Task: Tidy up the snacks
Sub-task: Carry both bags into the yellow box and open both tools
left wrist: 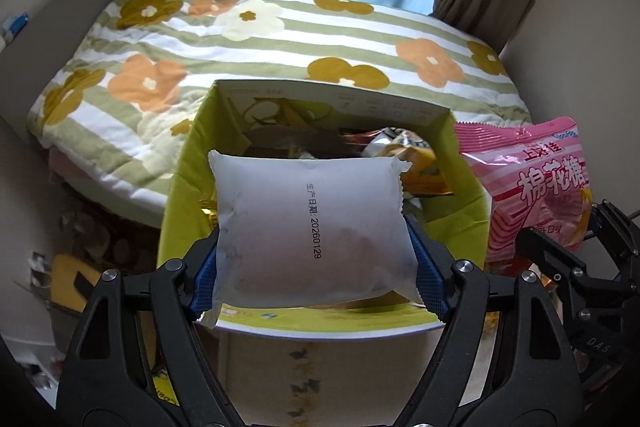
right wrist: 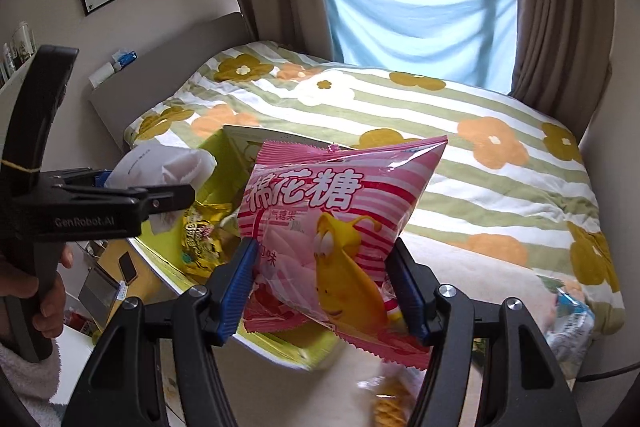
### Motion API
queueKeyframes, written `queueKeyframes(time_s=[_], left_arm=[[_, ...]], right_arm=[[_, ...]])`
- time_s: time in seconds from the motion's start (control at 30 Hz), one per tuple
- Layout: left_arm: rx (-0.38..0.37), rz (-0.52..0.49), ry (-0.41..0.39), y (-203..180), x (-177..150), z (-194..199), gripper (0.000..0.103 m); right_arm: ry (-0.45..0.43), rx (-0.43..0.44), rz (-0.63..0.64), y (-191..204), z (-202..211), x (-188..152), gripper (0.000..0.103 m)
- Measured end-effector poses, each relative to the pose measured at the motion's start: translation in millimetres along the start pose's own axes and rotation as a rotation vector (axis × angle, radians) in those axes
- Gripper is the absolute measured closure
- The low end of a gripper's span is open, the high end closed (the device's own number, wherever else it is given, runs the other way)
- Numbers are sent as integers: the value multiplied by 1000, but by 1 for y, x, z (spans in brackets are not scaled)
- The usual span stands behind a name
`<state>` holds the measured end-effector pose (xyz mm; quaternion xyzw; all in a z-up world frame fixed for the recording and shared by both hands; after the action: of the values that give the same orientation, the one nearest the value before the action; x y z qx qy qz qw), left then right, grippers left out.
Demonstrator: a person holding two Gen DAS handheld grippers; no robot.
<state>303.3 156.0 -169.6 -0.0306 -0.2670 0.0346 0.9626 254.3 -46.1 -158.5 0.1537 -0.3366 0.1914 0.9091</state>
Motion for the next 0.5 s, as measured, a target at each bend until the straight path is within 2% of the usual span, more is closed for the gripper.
queueKeyframes(time_s=[0.13, 0.33, 0.43, 0.5], left_arm=[[-31, -38, 42, 24, -5, -26, 26], [-105, -113, 84, 25, -14, -55, 25], [-137, -134, 89, 20, -18, -60, 20], [-118, -162, 67, 19, -18, -57, 8]], right_arm=[[23, -20, -47, 20, -22, 3, 43], [69, -79, -137, 21, -39, -3, 43], [94, -105, -162, 15, -42, -5, 43], [107, -109, -181, 10, -45, -5, 43]])
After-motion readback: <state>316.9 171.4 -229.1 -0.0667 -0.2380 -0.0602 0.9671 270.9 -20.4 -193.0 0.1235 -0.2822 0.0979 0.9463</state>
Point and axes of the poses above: each gripper's, at about its wrist camera, not at the fingertips, and z roughly against the way its jaws point, y to its left, x to its top, the point moved 6 cm from there along -z, roughly the way its jaws point, and after that the axes turned 1 degree about x, right-handed, at the moved point
